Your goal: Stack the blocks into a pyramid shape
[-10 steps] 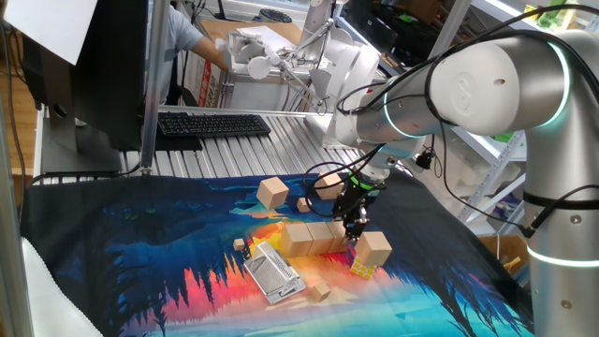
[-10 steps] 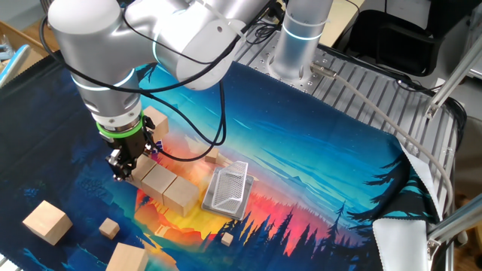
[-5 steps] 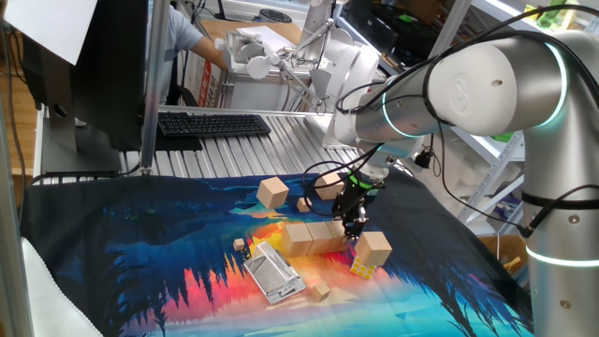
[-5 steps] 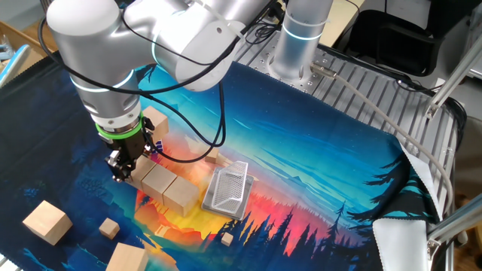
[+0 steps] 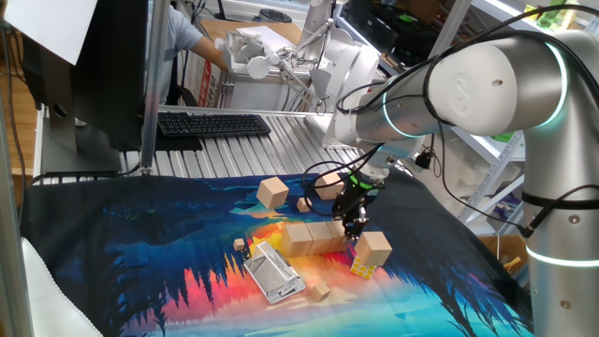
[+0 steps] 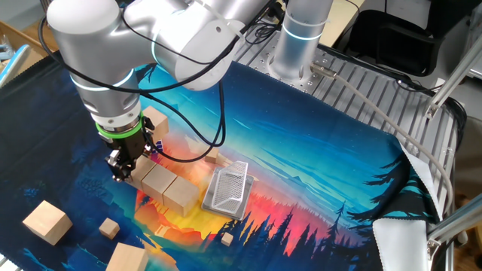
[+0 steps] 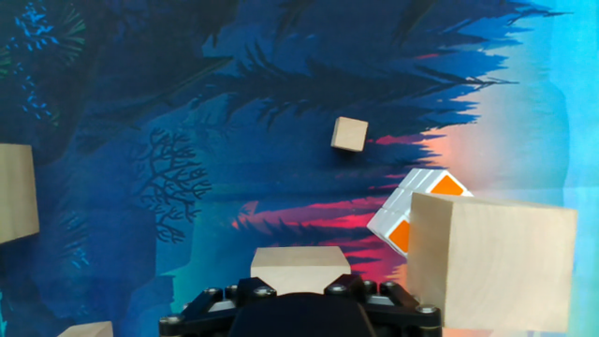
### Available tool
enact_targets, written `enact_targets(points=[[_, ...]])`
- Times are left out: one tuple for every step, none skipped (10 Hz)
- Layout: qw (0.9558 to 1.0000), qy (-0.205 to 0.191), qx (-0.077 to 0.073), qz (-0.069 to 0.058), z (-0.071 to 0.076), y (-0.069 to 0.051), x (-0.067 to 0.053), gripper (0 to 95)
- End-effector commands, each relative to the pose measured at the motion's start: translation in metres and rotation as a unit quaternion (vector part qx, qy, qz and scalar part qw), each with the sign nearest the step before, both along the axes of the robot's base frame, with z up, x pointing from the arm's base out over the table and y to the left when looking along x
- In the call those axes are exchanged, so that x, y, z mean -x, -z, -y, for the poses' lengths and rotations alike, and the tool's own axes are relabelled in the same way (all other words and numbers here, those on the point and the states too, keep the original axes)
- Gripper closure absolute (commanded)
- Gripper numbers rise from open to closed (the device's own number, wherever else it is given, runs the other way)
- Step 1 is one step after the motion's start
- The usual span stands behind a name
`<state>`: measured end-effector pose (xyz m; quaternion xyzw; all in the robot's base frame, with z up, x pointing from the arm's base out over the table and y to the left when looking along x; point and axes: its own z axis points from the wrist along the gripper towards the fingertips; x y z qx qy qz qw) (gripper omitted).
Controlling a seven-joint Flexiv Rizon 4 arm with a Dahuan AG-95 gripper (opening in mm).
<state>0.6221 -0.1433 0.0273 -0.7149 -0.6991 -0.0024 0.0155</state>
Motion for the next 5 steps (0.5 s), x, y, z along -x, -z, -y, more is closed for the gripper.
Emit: enact_targets(points=[[1.0000, 0.002, 0.001, 0.001, -0.0002, 0.0005, -0.0005, 19.0], [1.0000, 0.000, 0.001, 0.001, -0.0003, 0.0009, -0.0006, 19.0], [1.0000, -0.004, 0.003, 0.001, -0.0003, 0.0009, -0.0006, 19.0], [1.0000, -0.006, 0.003, 0.000, -0.0003, 0.0009, -0.0006, 0.0], [0.9999, -0.010, 0.004, -0.001, -0.0003, 0.0005, -0.0004, 0.0]])
